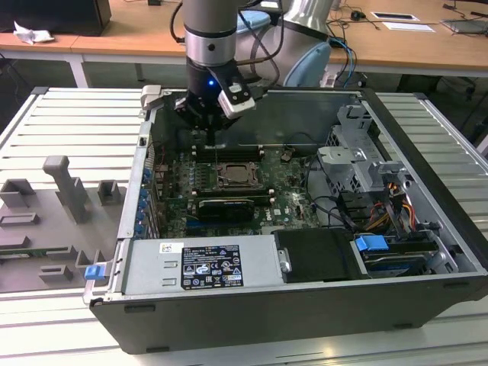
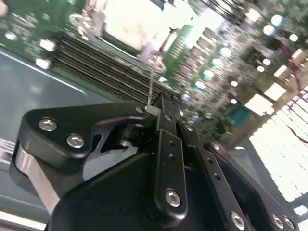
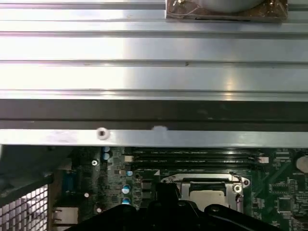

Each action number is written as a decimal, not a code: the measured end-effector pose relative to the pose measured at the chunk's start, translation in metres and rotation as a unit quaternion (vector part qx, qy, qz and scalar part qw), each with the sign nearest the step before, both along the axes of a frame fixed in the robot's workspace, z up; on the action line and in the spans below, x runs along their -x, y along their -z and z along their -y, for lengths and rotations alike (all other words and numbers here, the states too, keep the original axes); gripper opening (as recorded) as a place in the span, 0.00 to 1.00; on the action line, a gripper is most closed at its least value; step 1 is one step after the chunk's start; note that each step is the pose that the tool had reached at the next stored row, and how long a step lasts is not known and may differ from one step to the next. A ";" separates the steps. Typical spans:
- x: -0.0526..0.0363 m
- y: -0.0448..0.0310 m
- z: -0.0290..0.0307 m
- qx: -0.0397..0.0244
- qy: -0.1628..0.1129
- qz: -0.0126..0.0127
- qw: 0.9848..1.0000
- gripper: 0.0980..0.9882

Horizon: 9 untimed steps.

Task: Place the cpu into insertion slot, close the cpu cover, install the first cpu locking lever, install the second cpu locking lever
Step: 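Install the first cpu locking lever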

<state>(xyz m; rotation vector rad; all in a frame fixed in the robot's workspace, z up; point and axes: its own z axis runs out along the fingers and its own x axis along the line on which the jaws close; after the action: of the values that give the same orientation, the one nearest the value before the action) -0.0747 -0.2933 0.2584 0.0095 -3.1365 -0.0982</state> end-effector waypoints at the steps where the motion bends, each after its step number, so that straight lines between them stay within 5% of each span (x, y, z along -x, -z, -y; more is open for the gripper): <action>1: -0.0089 0.0013 -0.0001 0.000 0.000 -0.001 1.000 0.01; 5: -0.0300 0.0051 -0.0002 -0.001 0.000 -0.003 1.000 0.01; 9: -0.0309 0.0091 0.0005 -0.005 0.000 -0.001 1.000 0.01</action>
<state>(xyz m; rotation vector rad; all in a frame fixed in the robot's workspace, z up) -0.0438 -0.2938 0.2493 0.0095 -3.1349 -0.1125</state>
